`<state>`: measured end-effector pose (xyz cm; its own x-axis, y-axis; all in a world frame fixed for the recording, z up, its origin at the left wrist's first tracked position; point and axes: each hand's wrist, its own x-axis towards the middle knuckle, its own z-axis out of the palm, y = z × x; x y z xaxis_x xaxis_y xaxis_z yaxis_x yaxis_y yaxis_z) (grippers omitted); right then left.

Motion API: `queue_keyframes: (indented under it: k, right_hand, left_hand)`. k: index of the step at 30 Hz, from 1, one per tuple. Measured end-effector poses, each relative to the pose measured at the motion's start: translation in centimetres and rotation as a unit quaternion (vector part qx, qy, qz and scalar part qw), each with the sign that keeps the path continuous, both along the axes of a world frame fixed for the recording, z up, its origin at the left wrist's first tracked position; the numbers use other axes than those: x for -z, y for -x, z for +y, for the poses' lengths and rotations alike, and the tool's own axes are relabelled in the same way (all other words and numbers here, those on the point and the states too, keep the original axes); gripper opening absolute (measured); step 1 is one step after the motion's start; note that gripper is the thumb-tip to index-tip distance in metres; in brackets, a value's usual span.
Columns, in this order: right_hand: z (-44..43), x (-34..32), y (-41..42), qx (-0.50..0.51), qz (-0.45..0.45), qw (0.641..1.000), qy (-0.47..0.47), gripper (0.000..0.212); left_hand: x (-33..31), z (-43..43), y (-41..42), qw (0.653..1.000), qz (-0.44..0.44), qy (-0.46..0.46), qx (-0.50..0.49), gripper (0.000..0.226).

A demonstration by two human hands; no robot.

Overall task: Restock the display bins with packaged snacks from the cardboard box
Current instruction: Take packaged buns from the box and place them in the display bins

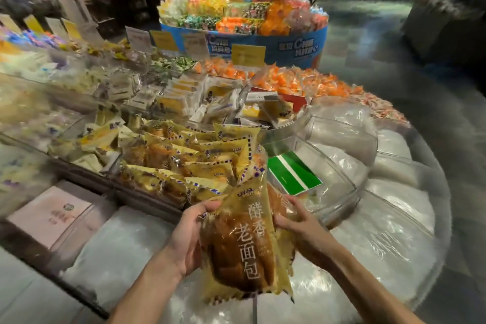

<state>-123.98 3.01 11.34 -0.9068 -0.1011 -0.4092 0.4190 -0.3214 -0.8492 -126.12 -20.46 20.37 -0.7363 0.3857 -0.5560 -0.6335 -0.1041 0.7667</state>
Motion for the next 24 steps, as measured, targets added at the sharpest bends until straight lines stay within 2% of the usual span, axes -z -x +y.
queue_keyframes:
  k: [3,5,6,10,12,15,17,20,24]
  right_hand:
    - [0.3,-0.7,1.1,-0.052,0.062,0.982,-0.173,0.098]
    - [0.5,-0.8,2.1,-0.086,0.109,0.94,-0.311,0.1]
    - [0.6,-1.0,2.5,-0.106,0.135,0.923,-0.344,0.104]
    - [0.0,-1.9,3.8,-0.201,0.203,0.885,-0.368,0.126]
    - [-0.3,-2.0,4.7,-0.184,0.207,0.877,-0.392,0.119]
    - [0.1,-2.2,6.0,-0.118,0.171,0.925,-0.319,0.099]
    - [0.5,-2.1,6.9,-0.068,0.161,0.949,-0.261,0.1]
    - [0.2,-1.6,8.0,-0.032,0.17,0.956,-0.239,0.092]
    - [-1.6,-0.9,8.3,-0.049,0.197,0.938,-0.28,0.101]
  left_hand:
    - [0.1,0.7,0.3,0.999,-0.002,0.01,-0.031,0.039]
    - [0.3,1.2,0.4,1.0,-0.003,0.008,-0.03,0.042]
    - [0.4,1.4,0.4,1.0,-0.001,0.01,-0.024,0.044]
    - [-0.4,2.3,0.6,0.999,0.015,0.028,0.009,0.043]
    - [-1.2,2.5,1.2,0.999,0.041,0.035,0.008,0.041]
    - [-2.9,1.3,2.2,0.995,0.091,0.034,-0.038,0.033]
    - [-4.1,-0.4,3.1,0.988,0.109,0.045,-0.098,0.033]
    - [-4.8,-3.6,4.0,0.974,0.127,0.054,-0.179,0.032]
    - [-4.5,-5.9,4.0,0.964,0.132,0.043,-0.226,0.03]
